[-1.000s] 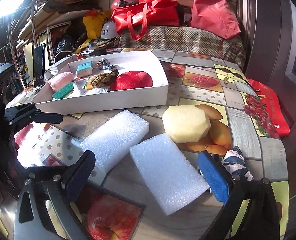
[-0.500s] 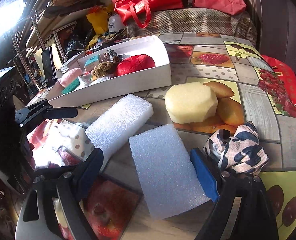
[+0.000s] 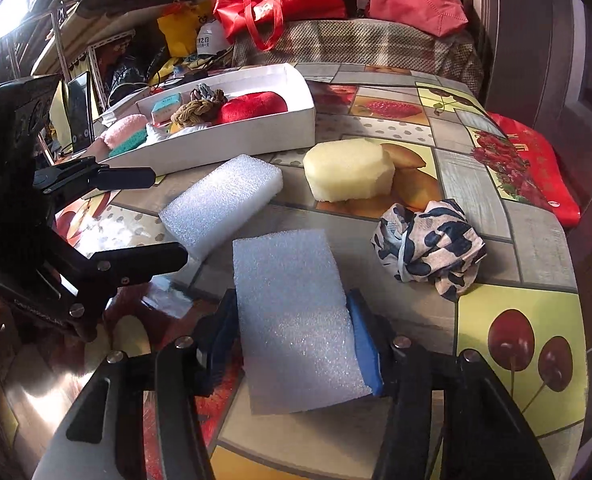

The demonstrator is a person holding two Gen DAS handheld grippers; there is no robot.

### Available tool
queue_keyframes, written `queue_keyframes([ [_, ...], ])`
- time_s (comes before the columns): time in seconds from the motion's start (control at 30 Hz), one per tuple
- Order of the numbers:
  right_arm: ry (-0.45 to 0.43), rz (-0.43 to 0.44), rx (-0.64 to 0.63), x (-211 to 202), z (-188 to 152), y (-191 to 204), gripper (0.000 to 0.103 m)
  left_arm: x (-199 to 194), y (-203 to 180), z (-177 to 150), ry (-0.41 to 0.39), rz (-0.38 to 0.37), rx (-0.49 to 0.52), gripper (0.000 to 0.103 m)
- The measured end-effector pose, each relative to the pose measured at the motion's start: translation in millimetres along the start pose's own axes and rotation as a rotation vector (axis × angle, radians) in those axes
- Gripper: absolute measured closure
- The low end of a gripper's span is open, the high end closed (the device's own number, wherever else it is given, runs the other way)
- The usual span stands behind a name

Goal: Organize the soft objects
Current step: 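Grasp a white foam block with the left tool while the right tool grasps the other foam block, then carry both white foam blocks over the white tray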

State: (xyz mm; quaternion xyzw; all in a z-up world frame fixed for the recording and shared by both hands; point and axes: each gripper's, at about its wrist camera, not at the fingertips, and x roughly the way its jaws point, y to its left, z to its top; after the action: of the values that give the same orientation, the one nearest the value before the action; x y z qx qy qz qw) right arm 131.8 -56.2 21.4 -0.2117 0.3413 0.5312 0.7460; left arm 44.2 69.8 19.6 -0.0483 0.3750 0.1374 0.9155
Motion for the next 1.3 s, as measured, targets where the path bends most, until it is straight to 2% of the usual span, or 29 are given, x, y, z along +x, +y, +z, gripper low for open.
queue_keyframes([
  [0.07, -0.029, -0.029, 0.012, -6.7, -2.3, 2.7, 0.05, 5.9, -7.2, 6.4, -0.001, 0.022, 0.019, 0.008],
  [0.17, -0.079, -0.08, 0.03, -15.4, -2.5, 1.2, 0.05, 17.1, -20.0, 15.0, 0.013, 0.064, 0.058, 0.022],
  [0.23, -0.095, -0.088, 0.068, -18.2, -2.9, -6.0, 0.05, 26.0, -26.5, 18.5, 0.039, 0.06, 0.077, 0.033],
  [0.27, -0.099, -0.083, 0.09, -18.6, -3.3, -10.3, 0.05, 28.5, -27.4, 19.0, 0.047, 0.075, 0.082, 0.035],
  [0.3, -0.101, -0.08, 0.11, -18.8, -3.5, -14.2, 0.05, 29.3, -27.5, 19.2, 0.048, 0.083, 0.083, 0.045],
  [0.33, -0.102, -0.079, 0.123, -19.0, -3.7, -16.9, 0.05, 28.9, -26.6, 19.2, 0.046, 0.079, 0.08, 0.05],
  [0.43, -0.118, -0.096, 0.133, -20.9, -3.6, -17.3, 0.05, 25.3, -22.9, 19.4, 0.029, 0.039, 0.067, 0.05],
  [0.53, -0.16, -0.131, 0.126, -29.7, -6.3, -11.1, 0.05, 17.4, -23.3, 19.3, -0.011, 0.043, 0.063, 0.051],
  [0.63, -0.216, -0.128, 0.158, -39.3, -9.7, -9.5, 0.05, 4.6, -24.8, 18.4, -0.077, 0.061, 0.061, 0.051],
  [0.77, -0.303, -0.22, 0.134, -53.6, -12.0, 3.5, 0.05, -15.0, -22.0, 15.8, -0.179, 0.107, 0.039, 0.05],
  [0.97, -0.388, -0.259, 0.218, -61.6, -12.6, 10.0, 0.05, -38.1, -12.7, 9.2, -0.298, 0.152, -0.015, 0.05],
  [1.3, -0.409, -0.318, 0.243, -50.8, -3.4, 37.7, 0.05, -53.0, 0.5, -4.4, -0.329, 0.157, -0.044, 0.05],
])
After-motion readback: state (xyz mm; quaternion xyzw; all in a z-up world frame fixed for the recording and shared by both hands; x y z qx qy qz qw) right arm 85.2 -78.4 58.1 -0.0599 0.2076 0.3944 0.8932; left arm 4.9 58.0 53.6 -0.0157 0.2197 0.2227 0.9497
